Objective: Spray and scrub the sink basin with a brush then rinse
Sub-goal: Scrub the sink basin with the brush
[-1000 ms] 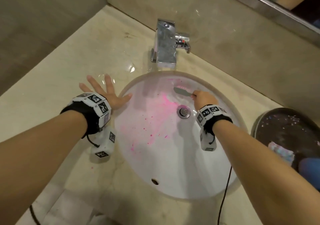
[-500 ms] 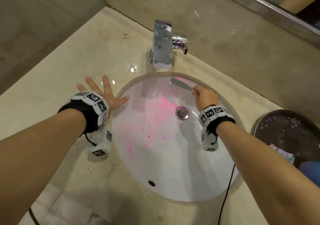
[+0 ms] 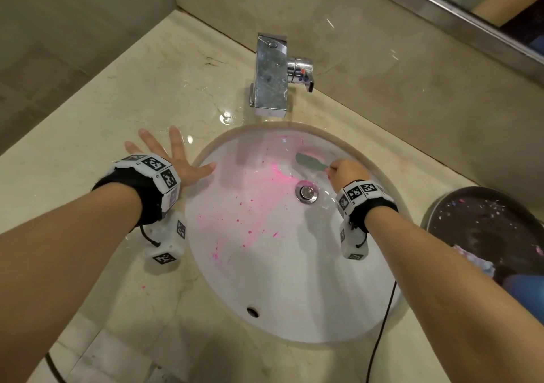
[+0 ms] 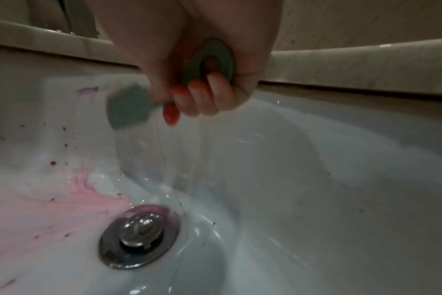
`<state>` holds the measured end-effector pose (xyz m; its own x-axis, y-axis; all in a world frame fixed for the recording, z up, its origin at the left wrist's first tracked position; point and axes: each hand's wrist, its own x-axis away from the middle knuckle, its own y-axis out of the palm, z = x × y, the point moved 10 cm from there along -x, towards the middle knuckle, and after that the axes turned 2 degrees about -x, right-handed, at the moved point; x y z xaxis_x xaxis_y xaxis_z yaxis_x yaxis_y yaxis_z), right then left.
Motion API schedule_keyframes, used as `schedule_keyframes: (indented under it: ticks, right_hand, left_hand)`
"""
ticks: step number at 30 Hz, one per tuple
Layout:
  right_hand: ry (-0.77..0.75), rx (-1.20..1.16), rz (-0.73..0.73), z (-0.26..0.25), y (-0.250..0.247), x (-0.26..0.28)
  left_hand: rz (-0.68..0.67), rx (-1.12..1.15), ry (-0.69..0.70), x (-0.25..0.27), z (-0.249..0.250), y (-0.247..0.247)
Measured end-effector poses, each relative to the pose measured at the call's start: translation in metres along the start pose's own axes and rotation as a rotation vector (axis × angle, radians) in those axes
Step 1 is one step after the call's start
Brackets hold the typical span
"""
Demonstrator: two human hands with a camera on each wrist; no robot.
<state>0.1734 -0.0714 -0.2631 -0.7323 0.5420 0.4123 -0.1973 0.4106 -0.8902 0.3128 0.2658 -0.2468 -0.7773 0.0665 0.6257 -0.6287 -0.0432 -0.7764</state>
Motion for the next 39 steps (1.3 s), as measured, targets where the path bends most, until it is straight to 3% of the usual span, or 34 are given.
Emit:
schedule_keyframes:
  ticks: [2, 7, 13, 18, 24, 29, 35, 39]
  right_hand:
    - [0.025, -0.055, -0.032, 0.005, 0.006, -0.001]
    - [-0.072, -0.108, 0.205, -0.008, -0.020, 0.007]
    - [-0.018, -0.016, 0.066, 0.003, 0.001, 0.002]
    - [-0.078, -0.034, 0.230, -0.006, -0.024, 0.012]
    - [0.007, 0.068, 0.092, 0.009, -0.004, 0.010]
    - [-0.035, -0.032, 0.257, 0.002, -0.026, 0.017]
    - [0.101, -0.014, 0.031, 0.027, 0.011, 0.010]
    - [-0.011, -0.064, 0.194, 0.010, -0.009, 0.013]
  left_hand:
    - [0.006, 0.005, 0.000, 0.000, 0.000, 0.000]
    - [0.015, 0.010, 0.001, -0.003, -0.001, 0.001]
    - [0.011, 0.007, -0.012, -0.006, -0.002, 0.001]
    - [0.025, 0.013, -0.011, -0.006, -0.001, 0.002]
    - [0.022, -0.016, -0.012, -0.007, -0.002, 0.000]
    - [0.015, -0.036, -0.015, -0.006, -0.002, -0.001]
    - [0.005, -0.043, -0.020, -0.003, 0.000, -0.001]
    - [0.013, -0.042, -0.019, -0.004, 0.000, -0.001]
